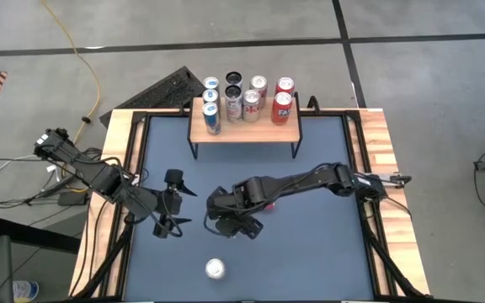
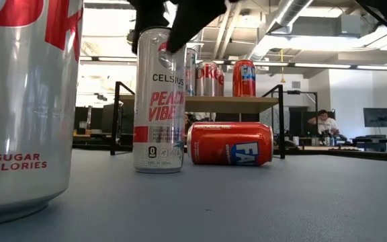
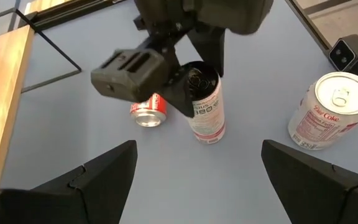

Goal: Place canned beverage on shelf
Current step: Put the pink soda can on the shelf aligned with the other pink soda can

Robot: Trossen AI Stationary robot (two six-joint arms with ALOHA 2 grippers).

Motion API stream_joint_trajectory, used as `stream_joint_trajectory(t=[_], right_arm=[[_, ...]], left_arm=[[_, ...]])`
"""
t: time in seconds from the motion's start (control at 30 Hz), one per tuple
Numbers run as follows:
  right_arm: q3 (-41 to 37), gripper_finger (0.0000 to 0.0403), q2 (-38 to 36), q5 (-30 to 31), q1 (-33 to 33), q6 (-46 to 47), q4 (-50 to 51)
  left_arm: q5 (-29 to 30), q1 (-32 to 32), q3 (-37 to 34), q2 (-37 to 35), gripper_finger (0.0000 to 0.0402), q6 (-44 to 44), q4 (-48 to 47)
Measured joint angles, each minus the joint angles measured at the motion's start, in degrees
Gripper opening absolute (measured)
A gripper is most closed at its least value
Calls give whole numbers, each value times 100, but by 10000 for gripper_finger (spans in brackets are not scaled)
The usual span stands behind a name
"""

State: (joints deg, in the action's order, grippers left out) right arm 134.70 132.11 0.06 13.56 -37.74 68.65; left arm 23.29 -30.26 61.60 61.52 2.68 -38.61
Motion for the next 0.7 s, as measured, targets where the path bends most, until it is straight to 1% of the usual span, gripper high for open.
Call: stream_joint_trajectory(t=[0.1, 0.2, 0.4, 0.47, 0.7], right_arm=[[-5, 303, 46, 86, 0, 4, 145], [-2, 281, 62, 121, 8, 19, 122], [5, 220, 62, 148, 33, 22, 158], [8, 205, 62, 147, 28, 51, 177], [8, 208, 61, 211, 15, 446, 226]], left_arm=[[2, 0, 0, 0, 334, 0, -22], [3, 0, 0, 0, 334, 0, -41], [7, 0, 0, 0, 334, 56, -46], [7, 0, 0, 0, 334, 95, -47], [8, 2, 0, 0, 334, 146, -50]])
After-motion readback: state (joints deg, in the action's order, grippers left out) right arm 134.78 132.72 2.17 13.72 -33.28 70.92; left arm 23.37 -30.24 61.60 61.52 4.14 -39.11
